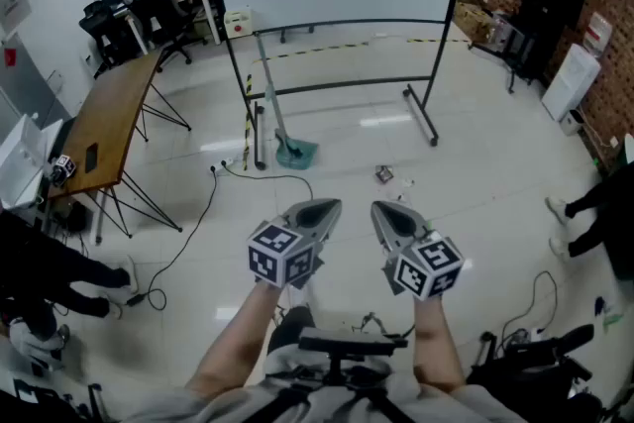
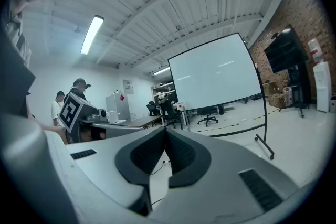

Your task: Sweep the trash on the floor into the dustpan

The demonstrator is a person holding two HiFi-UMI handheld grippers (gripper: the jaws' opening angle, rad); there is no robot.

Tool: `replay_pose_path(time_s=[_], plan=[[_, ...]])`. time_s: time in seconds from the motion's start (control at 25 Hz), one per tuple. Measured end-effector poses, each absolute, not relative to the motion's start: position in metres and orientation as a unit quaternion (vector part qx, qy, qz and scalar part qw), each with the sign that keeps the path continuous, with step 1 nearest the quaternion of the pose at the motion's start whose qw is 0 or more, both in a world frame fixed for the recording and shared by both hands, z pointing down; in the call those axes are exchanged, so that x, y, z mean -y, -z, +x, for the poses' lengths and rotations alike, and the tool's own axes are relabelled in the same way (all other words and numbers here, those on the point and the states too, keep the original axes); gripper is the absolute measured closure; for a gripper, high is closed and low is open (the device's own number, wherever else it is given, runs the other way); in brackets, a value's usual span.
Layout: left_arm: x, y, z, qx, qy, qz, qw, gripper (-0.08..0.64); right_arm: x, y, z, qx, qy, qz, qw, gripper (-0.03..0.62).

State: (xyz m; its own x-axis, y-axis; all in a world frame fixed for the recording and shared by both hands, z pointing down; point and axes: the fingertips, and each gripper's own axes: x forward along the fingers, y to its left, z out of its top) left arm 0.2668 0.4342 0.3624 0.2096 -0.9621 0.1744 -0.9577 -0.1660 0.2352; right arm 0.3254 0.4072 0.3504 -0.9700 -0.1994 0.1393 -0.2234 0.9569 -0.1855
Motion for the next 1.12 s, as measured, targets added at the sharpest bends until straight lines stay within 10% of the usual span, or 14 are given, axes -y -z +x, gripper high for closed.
replay_pose_path(time_s=[1.12], plan=[[-0.260, -0.401, 0.000, 0.645, 0.007, 0.741, 0.186, 0.555, -0.227, -0.367, 0.075, 0.982, -0.100, 0.109, 0.116, 0.592]])
